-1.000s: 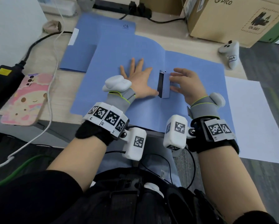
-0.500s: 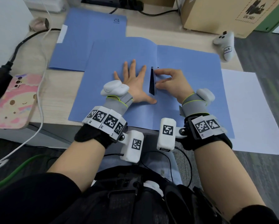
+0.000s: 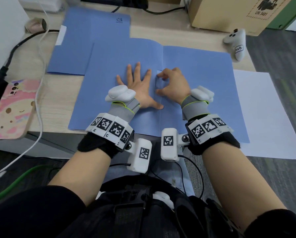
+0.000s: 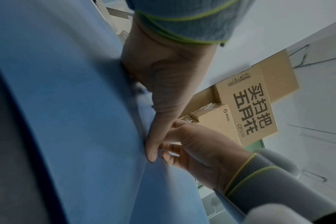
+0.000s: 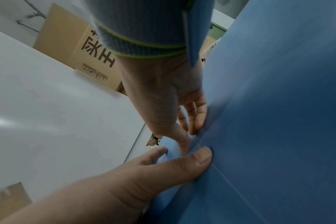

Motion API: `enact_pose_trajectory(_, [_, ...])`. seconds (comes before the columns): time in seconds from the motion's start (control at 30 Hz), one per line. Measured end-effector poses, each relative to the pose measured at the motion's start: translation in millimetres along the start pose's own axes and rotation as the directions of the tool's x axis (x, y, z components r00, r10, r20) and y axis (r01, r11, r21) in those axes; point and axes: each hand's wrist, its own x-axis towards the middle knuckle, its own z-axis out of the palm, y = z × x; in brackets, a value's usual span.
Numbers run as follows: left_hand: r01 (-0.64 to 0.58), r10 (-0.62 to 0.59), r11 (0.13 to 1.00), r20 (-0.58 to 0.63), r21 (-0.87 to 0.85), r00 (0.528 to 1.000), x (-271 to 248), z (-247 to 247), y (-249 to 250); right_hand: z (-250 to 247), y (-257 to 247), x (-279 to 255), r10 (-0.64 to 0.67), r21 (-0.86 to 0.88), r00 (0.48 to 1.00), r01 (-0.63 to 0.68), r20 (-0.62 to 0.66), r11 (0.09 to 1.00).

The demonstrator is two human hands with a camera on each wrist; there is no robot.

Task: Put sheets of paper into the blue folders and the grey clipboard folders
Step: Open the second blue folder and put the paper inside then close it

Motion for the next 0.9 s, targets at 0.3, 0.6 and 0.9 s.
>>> enact_pose_trajectory(0.3, [-0.033,0.034,0.999,-0.048,0.028,0.998,-1,-20,33,-30,9,-24,0.022,0.354,0.999,-0.030,0.026,0.935])
enact_pose_trajectory(0.6, [-0.304,0.296,0.942,-0.074,-0.141,0.952,3,-4,104,-66,67,-67,0.242,0.578,0.907,0.001,-0.343,0.816])
enact_pose_trajectory(0.9, [-0.442,0.474,0.820,-0.002,-0.363,0.880,11,32,173,-92,140,-101,0.467,0.381,0.631,-0.278,-0.619,0.882])
